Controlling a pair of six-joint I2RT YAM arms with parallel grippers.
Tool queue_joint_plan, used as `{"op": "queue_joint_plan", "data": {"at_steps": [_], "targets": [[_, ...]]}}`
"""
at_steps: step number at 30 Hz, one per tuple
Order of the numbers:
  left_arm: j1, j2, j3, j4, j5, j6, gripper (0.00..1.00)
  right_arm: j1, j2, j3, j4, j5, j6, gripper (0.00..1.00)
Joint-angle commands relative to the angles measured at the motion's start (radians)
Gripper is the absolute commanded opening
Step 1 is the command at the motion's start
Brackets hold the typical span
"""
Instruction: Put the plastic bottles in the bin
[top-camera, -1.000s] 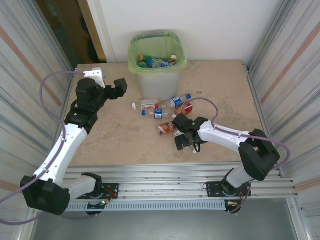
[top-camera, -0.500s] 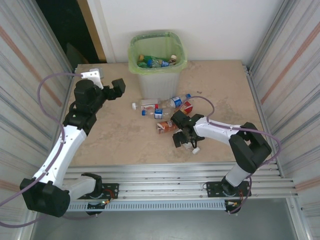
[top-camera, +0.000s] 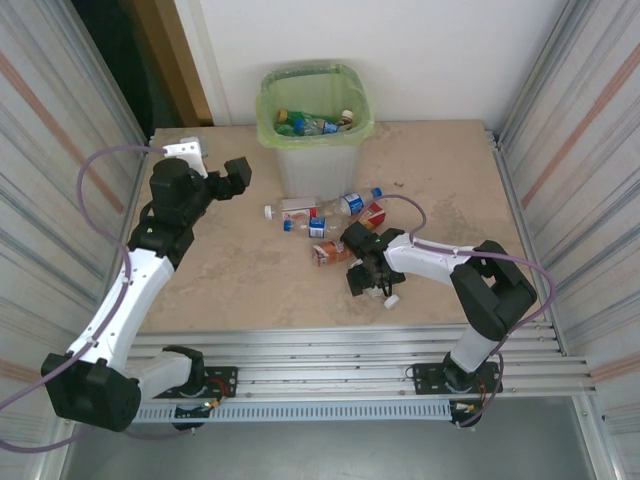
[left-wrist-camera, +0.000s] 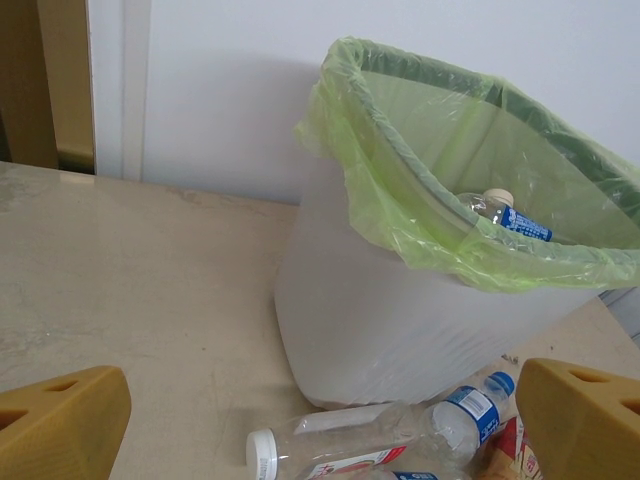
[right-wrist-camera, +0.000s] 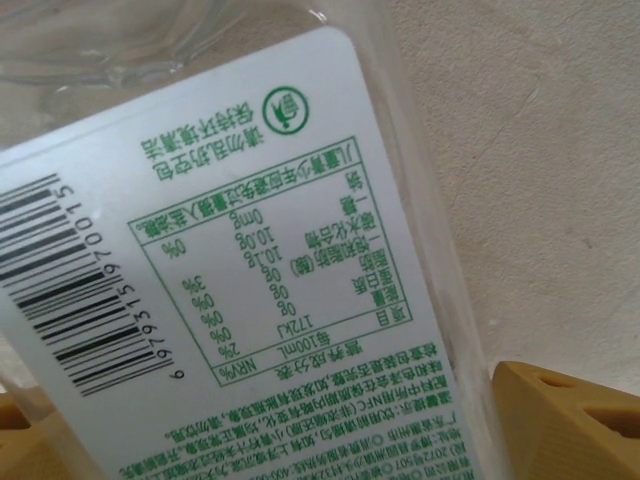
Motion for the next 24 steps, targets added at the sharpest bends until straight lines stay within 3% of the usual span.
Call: {"op": "queue_joint_plan", "data": {"at_steps": [1, 16, 24], "targets": [[0.012, 0.000, -0.003, 0.020, -0.001, -0.013, 0.99, -0.004, 0.009, -0.008, -0.022, -0.015, 0.029, 0.81], [0.015, 0.010, 0.002, 0.024, 0.011, -0.029, 0.99, 0.002, -0.061, -0.014, -0.075, 0.022, 0.083, 0.52], [0.017, 0.011, 0.017, 0.018, 0.035, -0.029, 0.99, 0.004, -0.185, 0.009, -0.106, 0.091, 0.115, 0.41]]}}
